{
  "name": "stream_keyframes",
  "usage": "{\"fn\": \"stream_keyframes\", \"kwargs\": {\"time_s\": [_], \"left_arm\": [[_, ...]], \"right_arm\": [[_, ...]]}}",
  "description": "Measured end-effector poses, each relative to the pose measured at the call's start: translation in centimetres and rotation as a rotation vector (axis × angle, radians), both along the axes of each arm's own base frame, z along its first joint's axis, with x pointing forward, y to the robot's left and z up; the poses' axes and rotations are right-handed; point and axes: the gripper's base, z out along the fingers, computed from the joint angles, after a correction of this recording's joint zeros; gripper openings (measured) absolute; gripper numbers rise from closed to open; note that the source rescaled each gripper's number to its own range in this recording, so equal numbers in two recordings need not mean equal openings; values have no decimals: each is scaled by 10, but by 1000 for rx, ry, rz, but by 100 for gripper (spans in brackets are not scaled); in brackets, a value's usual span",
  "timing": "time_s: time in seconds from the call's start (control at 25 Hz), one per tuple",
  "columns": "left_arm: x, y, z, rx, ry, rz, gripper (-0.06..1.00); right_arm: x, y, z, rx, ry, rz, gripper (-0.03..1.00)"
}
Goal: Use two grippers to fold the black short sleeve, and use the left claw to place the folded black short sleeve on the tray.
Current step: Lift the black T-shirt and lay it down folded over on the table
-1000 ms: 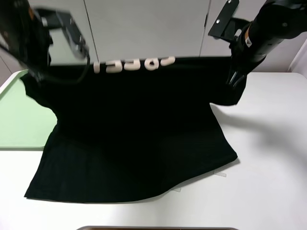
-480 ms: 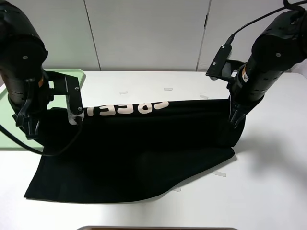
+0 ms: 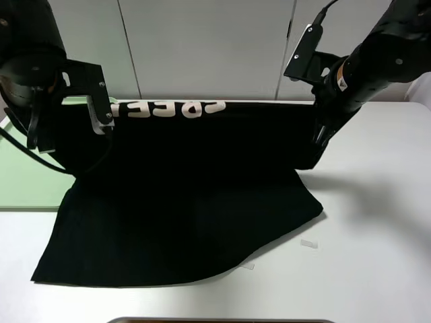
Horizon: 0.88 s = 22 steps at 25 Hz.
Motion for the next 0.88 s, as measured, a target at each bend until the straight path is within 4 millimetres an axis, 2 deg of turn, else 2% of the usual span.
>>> {"fn": "stream_keyframes", "kwargs": {"time_s": [0.24,0.36,0.44,0.52,0.56,0.6,0.76,0.88], "left_arm": [[15,5,16,29,-169,10,2],[15,5,14,0,-154,17,2],[9,5,6,-12,-71,5,2],[0,6,-7,2,36,-27,2],[-6,6,-14,12,83,-42,2],[-17,8,-26,52,158,-73,2],[-41,9,-42,130,360,-120,2],[-53,6,-47,90,470,-112,2]], "right_arm": [[13,4,11,10,-185,60,1],[15,4,12,20,-236,44,1],[9,1,2,9,-204,51,1],[-2,-1,-16,-17,-141,103,1],[-18,-2,-36,-37,-74,166,1],[-25,1,-43,-47,-50,198,1],[-53,15,-62,-80,29,285,1],[-70,12,-75,-96,100,271,1]]}}
